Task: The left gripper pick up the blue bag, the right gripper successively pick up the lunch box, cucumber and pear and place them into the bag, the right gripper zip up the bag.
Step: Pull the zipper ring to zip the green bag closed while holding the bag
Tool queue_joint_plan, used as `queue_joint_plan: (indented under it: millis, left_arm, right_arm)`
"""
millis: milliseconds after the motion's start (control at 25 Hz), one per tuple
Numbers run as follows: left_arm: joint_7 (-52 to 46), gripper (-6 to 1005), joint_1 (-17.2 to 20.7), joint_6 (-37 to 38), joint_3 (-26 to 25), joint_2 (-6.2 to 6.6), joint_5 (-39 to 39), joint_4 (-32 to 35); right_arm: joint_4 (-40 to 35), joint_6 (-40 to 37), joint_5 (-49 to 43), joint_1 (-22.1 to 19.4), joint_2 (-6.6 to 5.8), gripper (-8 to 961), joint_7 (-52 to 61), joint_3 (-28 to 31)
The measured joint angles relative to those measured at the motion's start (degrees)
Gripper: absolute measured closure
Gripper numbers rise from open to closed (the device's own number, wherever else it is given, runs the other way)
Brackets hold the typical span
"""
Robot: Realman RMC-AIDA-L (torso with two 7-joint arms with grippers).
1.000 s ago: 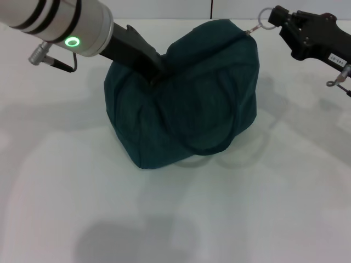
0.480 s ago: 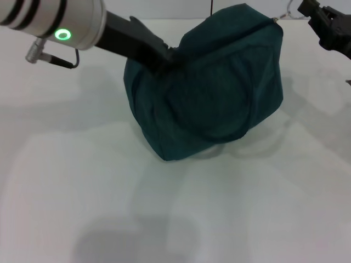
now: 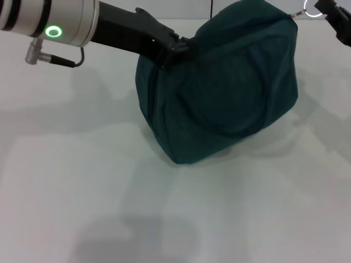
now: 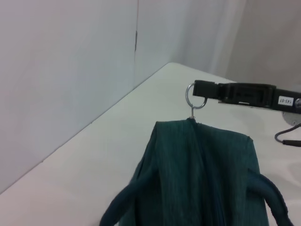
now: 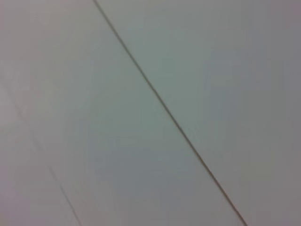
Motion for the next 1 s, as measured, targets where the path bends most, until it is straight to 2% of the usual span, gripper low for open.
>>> queue_joint_plan:
  millis: [200,600,1000]
  left_arm:
    - [0.9,952,0.1,-0.2,-0.3,-0.06,-2.9,-0.1]
    - [5.6,953,1.5,-0.8,-3.0,-0.1,-13.4,-0.2]
    - [6.7,954,1.5,-2.3,-3.1,-0.09,-14.9,-1.0]
  right_arm:
    - [2.3,0.4,2.1,0.1,0.08,818,3.4,0.0]
    - [4.5,2.4,3.6,0.4,0.23,815,10.0,-0.1]
    - [4.5,4.0,3.0,0.9,0.4,811,12.2,-1.2]
